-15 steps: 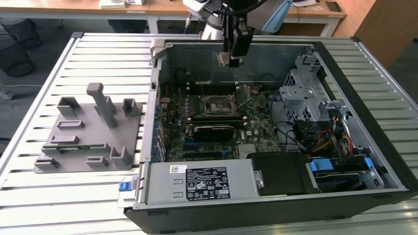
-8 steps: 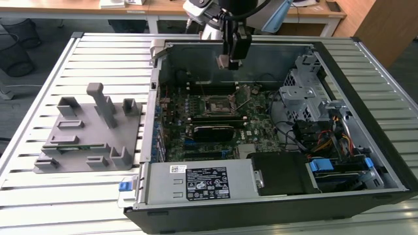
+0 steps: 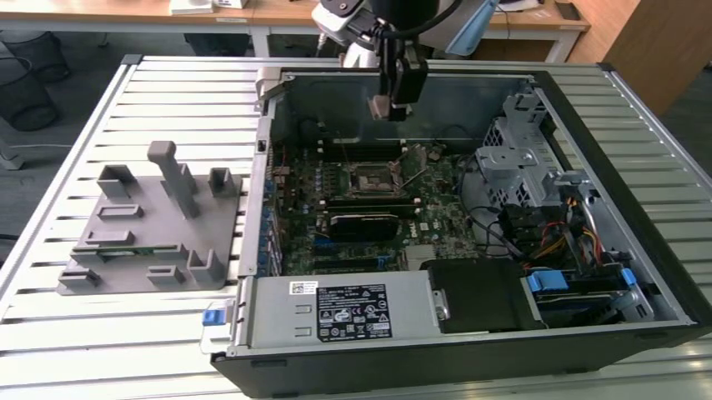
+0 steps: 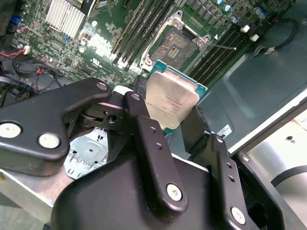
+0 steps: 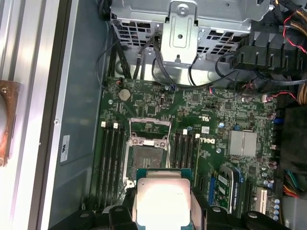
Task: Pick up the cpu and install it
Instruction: 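Place the cpu into insertion slot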
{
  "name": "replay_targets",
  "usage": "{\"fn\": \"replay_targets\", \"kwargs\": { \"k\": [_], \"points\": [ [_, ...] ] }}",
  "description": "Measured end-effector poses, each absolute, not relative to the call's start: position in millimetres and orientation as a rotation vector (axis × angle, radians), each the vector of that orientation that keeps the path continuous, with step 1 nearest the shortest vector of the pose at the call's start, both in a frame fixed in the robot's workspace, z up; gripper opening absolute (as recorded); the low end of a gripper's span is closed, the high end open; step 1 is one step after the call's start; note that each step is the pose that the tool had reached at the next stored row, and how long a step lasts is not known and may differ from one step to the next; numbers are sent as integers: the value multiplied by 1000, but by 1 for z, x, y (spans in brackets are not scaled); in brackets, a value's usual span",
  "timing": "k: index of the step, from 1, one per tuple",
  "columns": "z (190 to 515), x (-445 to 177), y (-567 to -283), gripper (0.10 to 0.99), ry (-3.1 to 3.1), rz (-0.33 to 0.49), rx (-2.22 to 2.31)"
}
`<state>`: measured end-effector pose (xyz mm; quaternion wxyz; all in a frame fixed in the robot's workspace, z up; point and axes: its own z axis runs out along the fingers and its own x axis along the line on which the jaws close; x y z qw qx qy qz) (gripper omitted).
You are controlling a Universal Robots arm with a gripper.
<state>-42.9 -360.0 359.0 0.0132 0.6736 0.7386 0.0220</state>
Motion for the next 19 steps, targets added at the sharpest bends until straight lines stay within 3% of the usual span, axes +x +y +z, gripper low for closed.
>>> {"fn": "replay_targets", "kwargs": {
  "k": [19],
  "points": [
    [352,-43,-360,533,2301,69,2099]
  ]
}}
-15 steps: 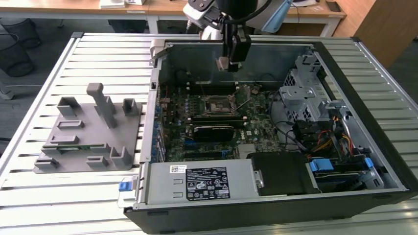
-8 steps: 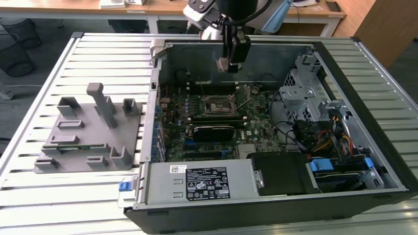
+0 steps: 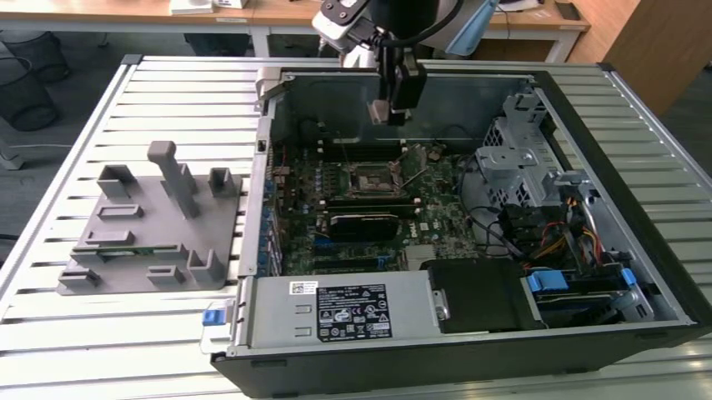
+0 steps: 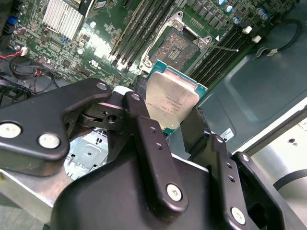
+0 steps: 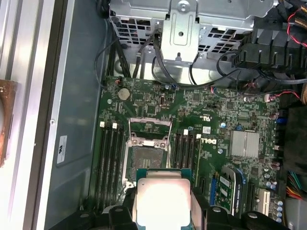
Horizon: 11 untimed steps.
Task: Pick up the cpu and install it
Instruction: 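Place the cpu into insertion slot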
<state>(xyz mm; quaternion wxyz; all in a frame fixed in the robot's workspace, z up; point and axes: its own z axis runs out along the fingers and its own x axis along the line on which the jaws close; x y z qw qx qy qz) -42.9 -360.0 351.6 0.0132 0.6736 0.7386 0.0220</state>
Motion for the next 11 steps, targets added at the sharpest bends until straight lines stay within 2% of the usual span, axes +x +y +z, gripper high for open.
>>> {"fn": "replay_targets", "kwargs": {
  "k": [11],
  "points": [
    [347,-43,-360,533,2301,69,2099]
  ]
}}
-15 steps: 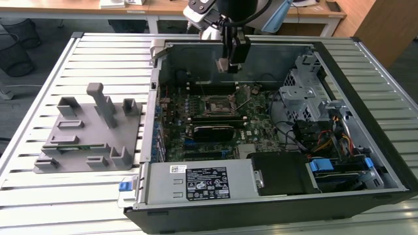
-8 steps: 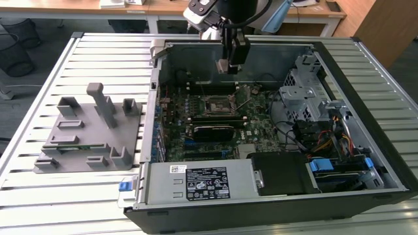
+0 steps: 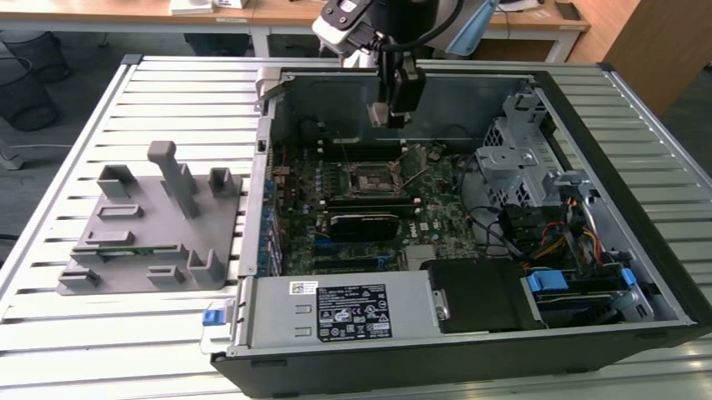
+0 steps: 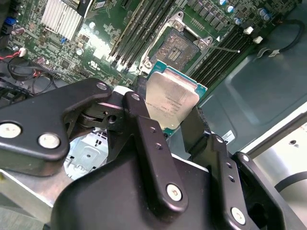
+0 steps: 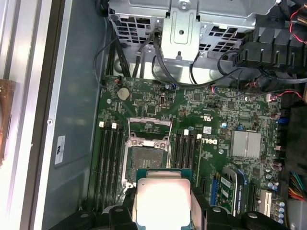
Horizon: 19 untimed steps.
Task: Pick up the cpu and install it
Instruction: 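Place the cpu into insertion slot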
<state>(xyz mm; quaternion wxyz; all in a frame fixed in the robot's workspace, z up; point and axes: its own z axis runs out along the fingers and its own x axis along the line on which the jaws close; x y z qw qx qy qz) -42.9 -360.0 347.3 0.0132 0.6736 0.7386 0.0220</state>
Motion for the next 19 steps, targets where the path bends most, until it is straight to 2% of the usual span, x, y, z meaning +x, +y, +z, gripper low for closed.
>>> {"fn": "replay_targets", "kwargs": {
  "k": [19],
  "points": [
    [341,-43,-360,533,2301,68,2099]
  ]
}}
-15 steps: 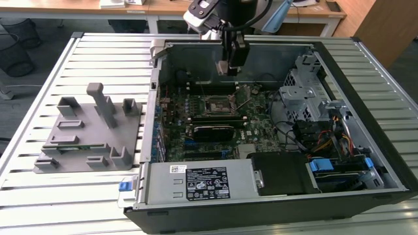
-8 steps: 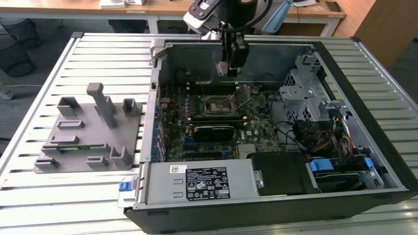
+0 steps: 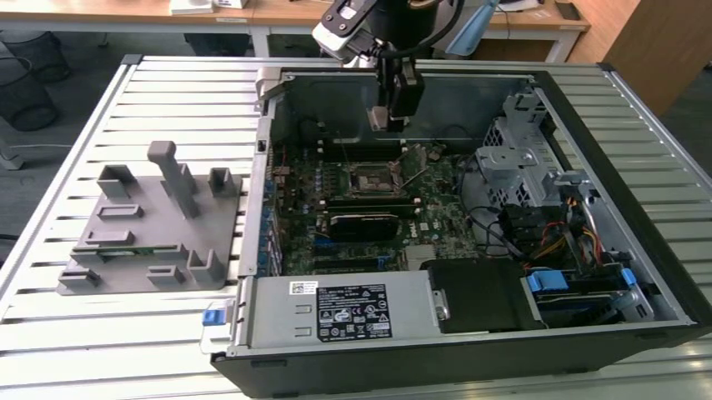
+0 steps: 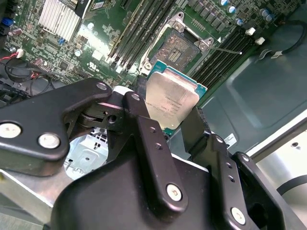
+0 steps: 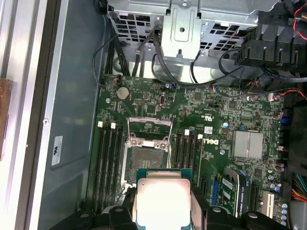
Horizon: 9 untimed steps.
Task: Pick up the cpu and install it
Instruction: 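Place the cpu into insertion slot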
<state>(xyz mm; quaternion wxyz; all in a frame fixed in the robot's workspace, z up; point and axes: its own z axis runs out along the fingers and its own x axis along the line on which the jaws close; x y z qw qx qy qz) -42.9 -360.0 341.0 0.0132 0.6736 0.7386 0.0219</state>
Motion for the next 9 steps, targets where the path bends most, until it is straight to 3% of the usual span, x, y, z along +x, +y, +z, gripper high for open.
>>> {"fn": "replay_targets", "kwargs": {
  "k": [9],
  "points": [
    [339,-43,-360,533,2301,68,2099]
  ]
}}
